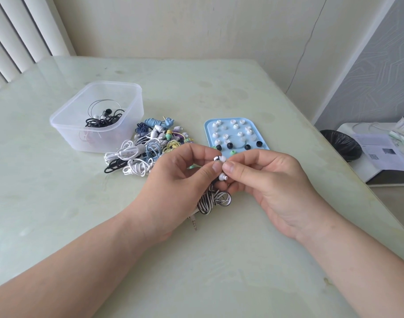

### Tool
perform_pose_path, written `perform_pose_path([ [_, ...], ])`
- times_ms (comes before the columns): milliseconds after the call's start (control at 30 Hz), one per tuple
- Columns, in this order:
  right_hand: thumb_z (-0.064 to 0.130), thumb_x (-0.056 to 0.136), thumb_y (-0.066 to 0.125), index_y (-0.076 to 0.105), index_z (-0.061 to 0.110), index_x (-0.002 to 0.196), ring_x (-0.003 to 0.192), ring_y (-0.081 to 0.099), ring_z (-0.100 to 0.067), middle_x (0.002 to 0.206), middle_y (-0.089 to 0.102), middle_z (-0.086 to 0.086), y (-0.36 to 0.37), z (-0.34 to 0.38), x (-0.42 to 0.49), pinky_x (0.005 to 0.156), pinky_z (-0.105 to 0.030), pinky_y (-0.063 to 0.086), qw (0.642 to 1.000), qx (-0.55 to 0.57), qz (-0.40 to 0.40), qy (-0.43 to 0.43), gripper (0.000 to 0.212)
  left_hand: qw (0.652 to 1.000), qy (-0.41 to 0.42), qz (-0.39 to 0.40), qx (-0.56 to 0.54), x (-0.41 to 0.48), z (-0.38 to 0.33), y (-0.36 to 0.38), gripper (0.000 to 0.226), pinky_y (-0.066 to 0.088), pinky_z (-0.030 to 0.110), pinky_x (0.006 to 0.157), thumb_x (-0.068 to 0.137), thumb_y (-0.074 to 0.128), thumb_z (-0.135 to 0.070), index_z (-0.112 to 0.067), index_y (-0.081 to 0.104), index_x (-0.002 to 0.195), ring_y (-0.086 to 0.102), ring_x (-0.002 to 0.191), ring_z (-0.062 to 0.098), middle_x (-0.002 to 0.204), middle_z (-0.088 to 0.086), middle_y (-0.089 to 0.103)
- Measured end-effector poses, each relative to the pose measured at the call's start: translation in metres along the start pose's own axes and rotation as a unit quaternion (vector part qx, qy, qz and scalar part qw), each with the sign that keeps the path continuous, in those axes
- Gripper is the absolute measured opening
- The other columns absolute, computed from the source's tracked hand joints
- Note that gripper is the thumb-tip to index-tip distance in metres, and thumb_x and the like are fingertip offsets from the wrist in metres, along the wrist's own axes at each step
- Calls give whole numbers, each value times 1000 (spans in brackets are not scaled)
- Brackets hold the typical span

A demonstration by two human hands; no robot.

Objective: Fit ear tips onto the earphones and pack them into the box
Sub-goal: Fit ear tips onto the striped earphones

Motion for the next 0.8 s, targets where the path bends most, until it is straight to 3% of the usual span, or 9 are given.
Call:
perform_pose_path([
  [367,4,86,74,75,-2,101,74,72,-33,90,76,-24,-6,-1,2,74,-43,59,1000,5,-6,-7,17,1000,10,11,5,0,1,-1,11,62,32,74,95,67,-3,1,70,105,72,74,23,93,18,74],
  [567,9,88,75,77,0,101,80,64,-28,102,74,-29,-10,-4,3,68,-33,55,1000,-10,-3,21,17,1000,9,19,8,0,0,-1,18,62,34,74,91,71,-5,-1,70,109,72,74,24,95,19,73],
  [800,10,88,74,79,1,98,77,63,-27,85,74,-14,-10,-5,4,64,-31,54,999,-5,21,28,14,1000,1,9,-17,0,-1,-1,10,60,29,65,91,70,-4,-4,68,100,70,69,24,85,11,72],
])
Point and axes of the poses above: each hand's wrist, its own x-axis towards the middle knuckle, its own y-axis out of the palm, z = x × y, the point moved 4 cm from there along x, towards the middle knuckle
